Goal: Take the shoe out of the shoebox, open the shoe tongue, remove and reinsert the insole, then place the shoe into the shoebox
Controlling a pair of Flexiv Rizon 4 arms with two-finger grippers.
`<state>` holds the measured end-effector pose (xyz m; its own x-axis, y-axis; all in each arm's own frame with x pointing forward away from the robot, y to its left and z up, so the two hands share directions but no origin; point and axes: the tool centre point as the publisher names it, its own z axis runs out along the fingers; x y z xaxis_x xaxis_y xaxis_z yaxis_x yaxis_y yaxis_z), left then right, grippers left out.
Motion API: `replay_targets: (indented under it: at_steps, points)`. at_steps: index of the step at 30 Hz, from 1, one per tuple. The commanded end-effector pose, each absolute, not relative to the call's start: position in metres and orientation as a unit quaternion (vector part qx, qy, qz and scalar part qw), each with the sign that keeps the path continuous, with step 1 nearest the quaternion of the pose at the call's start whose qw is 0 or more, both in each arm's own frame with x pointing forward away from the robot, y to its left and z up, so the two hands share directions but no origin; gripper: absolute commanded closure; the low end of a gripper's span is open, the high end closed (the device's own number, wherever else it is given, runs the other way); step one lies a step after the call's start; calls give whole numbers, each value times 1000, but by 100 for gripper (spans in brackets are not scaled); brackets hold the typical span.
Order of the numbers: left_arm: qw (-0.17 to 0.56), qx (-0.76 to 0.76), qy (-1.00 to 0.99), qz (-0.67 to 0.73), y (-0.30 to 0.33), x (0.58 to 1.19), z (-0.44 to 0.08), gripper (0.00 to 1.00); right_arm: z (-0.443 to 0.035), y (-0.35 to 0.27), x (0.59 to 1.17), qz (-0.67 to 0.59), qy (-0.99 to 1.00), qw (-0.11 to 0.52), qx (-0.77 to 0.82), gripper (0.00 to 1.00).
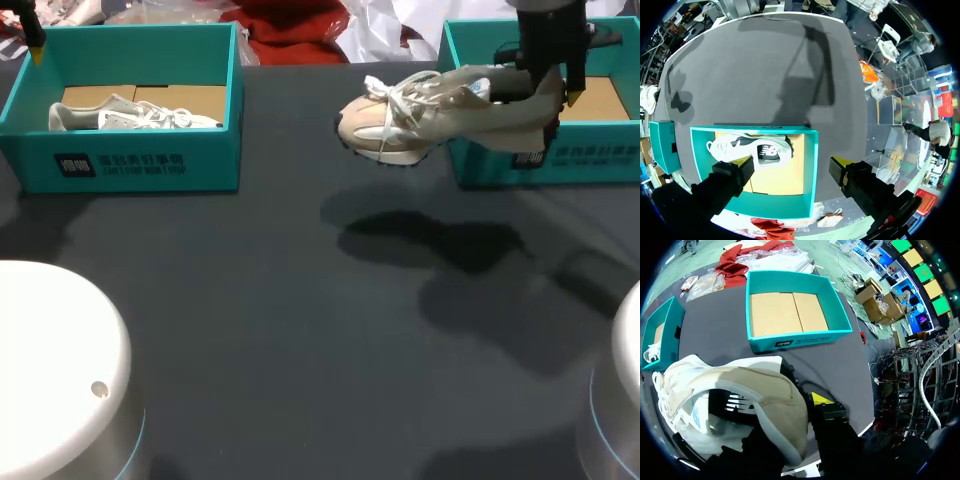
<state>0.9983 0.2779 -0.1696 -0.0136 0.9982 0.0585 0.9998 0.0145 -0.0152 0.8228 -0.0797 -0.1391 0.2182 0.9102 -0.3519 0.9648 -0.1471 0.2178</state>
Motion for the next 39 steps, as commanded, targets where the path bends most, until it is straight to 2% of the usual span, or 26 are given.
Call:
replay_targets:
  at_steps: [1, 20, 35, 39]
  points:
    - [26, -702, -711, -16, 278, 998, -169, 0, -140, -64, 812, -69, 616, 202, 758, 100]
    - [26, -702, -711, -16, 278, 998, -169, 0, -145, -61, 811, -93, 605, 201, 764, 100]
    - [26, -702, -711, -16, 278, 998, -169, 0, -174, -6, 753, -97, 594, 204, 772, 100]
    - [26, -702, -711, -16, 278, 998, -169, 0, -184, 5, 742, -118, 591, 174, 779, 100]
